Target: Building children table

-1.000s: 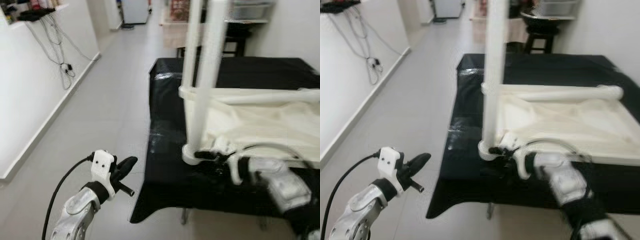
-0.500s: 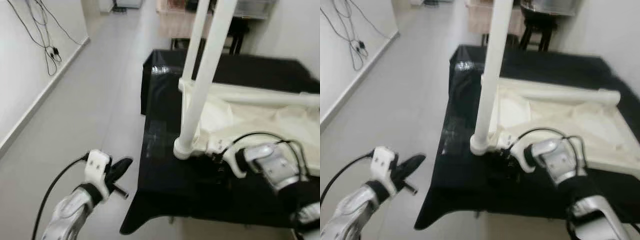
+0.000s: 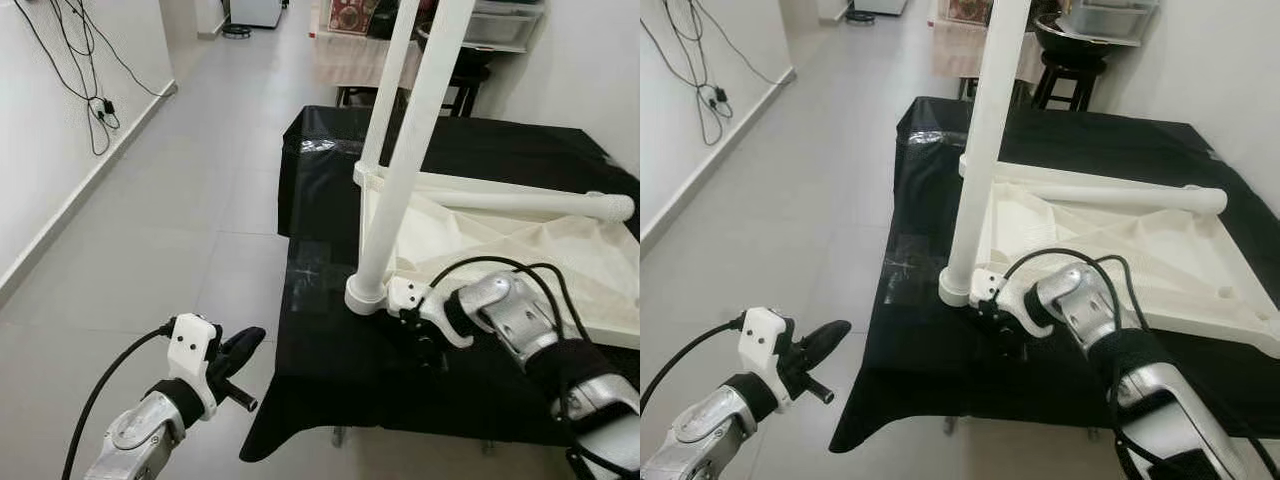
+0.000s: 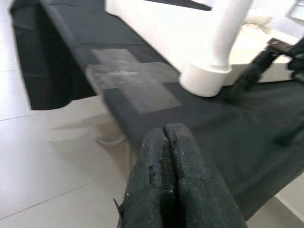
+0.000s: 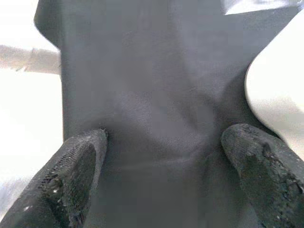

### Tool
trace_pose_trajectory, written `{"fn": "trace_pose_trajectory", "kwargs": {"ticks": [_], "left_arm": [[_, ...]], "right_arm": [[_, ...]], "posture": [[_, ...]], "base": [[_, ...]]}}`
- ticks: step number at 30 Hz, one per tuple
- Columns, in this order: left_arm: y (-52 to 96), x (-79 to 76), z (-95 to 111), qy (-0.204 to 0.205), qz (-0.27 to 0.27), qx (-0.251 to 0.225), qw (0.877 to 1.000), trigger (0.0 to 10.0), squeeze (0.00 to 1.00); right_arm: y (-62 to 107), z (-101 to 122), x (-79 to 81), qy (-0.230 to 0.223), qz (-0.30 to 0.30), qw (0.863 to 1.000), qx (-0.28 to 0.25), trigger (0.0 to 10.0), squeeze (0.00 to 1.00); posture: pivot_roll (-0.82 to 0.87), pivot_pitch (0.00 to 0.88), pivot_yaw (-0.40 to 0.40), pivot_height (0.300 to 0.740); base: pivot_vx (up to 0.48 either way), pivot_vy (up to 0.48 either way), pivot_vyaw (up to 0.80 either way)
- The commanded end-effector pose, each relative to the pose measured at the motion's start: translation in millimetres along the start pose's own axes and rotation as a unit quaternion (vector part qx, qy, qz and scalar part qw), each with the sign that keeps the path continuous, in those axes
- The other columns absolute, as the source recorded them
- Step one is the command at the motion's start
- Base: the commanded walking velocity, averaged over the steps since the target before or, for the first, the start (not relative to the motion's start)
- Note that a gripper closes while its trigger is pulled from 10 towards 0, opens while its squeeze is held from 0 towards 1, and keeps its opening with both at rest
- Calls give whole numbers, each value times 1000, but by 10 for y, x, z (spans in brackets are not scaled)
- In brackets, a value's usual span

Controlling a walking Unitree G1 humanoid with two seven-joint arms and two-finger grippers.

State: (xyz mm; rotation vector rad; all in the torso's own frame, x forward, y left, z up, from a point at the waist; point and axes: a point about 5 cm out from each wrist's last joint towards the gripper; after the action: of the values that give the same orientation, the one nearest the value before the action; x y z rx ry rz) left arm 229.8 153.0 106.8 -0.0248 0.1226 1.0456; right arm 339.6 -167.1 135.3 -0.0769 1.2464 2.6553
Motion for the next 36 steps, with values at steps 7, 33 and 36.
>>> {"fn": "trace_pose_trajectory", "kwargs": {"ticks": [7, 33, 36], "left_arm": [[39, -70, 12, 15, -1, -3, 1000, 10000, 0], [76, -172, 37, 26, 10, -10, 1000, 10000, 0], [74, -171, 35, 25, 10, -9, 1000, 10000, 0]], "right_arm": [[-310, 382, -240, -24, -144, 989, -35, 10000, 0], [-303, 1127, -618, -93, -447, 883, -111, 10000, 0], [-273, 1179, -635, -108, -452, 875, -135, 10000, 0]], "posture": [[19, 128, -99, 740], [66, 160, -132, 740], [67, 155, -132, 740]], "base": [[0, 0, 0], [0, 0, 0], [0, 0, 0]]}}
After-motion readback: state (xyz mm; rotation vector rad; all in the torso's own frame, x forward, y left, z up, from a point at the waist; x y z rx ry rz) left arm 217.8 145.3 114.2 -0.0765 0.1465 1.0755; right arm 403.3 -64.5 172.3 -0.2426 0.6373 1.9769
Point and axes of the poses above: a point about 5 cm out from each wrist's last joint towards the gripper, its own y axis pointing back from the gripper into the wrist, its own z axis along the axis of the wrist's last joint, x = y × z, and after that the axes turned 1 degree about y, right-handed
